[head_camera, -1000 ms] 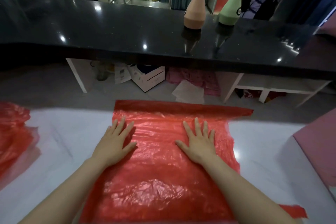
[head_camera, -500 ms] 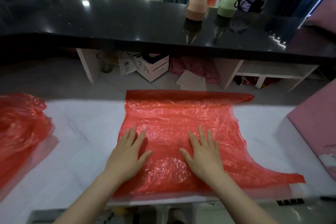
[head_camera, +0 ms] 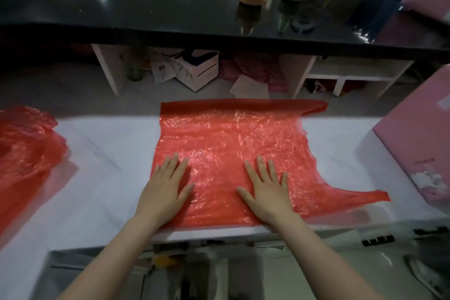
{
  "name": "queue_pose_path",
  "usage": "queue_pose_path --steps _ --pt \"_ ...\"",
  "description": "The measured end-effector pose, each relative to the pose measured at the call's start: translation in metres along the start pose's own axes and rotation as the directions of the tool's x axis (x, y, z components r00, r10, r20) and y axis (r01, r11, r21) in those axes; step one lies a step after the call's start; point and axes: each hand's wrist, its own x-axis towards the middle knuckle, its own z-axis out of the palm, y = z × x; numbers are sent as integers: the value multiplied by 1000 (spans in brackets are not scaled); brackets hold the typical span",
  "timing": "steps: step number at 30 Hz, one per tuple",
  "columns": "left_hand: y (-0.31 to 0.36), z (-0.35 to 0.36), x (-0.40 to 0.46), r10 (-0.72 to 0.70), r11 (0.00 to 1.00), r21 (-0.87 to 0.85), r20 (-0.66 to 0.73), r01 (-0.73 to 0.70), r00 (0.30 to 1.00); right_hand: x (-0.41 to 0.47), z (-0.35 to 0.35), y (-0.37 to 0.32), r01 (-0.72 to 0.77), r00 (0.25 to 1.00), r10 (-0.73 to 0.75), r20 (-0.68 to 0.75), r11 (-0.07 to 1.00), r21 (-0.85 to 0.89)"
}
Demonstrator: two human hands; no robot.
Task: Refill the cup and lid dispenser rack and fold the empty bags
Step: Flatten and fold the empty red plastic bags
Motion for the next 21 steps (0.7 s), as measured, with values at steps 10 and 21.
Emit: queue_pose_path --steps 10,21 --pt "64 27 -43 -164 986 -5 48 165 985 -61 -24 69 350 827 -270 -494 934 75" --pt "63 40 -44 -249 963 118 65 241 966 -82 -21 204 -164 986 163 -24 983 -86"
